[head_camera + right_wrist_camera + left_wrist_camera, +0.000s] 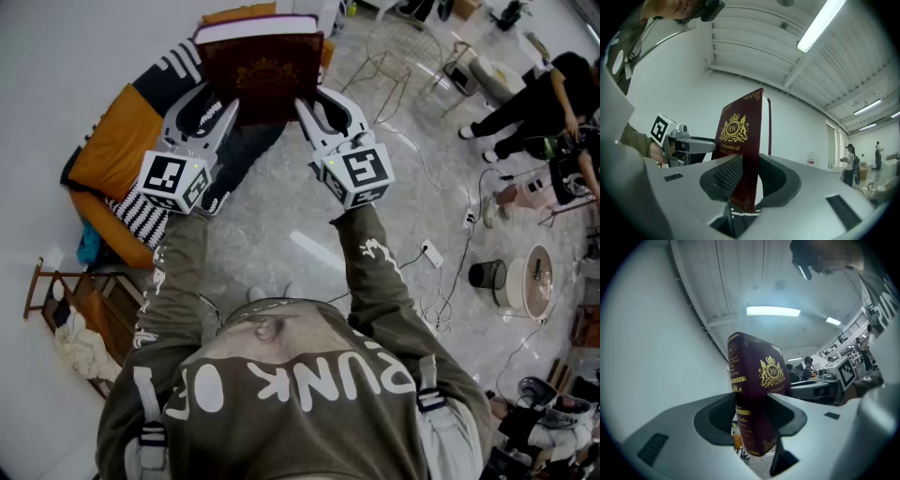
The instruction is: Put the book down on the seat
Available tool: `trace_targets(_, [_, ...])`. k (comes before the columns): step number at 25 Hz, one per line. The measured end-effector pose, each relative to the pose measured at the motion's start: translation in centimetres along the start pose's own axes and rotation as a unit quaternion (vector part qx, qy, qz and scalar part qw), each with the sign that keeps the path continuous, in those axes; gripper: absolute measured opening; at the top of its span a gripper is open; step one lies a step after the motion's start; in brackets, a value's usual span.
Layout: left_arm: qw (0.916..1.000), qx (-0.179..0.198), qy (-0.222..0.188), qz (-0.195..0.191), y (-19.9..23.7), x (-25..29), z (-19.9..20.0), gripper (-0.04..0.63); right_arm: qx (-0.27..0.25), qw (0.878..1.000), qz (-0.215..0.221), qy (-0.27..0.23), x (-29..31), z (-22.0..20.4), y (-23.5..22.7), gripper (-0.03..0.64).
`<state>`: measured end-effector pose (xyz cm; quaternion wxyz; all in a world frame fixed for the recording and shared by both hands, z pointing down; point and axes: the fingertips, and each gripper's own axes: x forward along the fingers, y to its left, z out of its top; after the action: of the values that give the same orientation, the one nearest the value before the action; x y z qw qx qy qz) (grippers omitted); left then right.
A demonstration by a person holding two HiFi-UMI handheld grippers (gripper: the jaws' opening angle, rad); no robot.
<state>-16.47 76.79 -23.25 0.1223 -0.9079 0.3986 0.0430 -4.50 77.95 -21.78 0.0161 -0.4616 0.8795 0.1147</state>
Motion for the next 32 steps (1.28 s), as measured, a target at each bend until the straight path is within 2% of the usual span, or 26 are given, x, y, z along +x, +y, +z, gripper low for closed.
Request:
trace_targets(11, [1.0000,0.002,0.004,0.001,0.3,0.3,-0.4,0.184,0.004,1.000,0.004,0.004,0.4,-0.5,-0.2,0.114])
trace_targets(20, [0.9992,-0.012,0.039,-0.001,0.2,1.0,-3.0,0.184,0.014,0.999,0.022,0.024,0.3,-2.7,-0.5,0.127])
trace_targets(32, [0.9970,-0.021,0.074,0.012,-3.5,3.9,-6.4,0.184,0.039,0.998,0.040,0.038,-2.0,-6.4,-4.3,0.127])
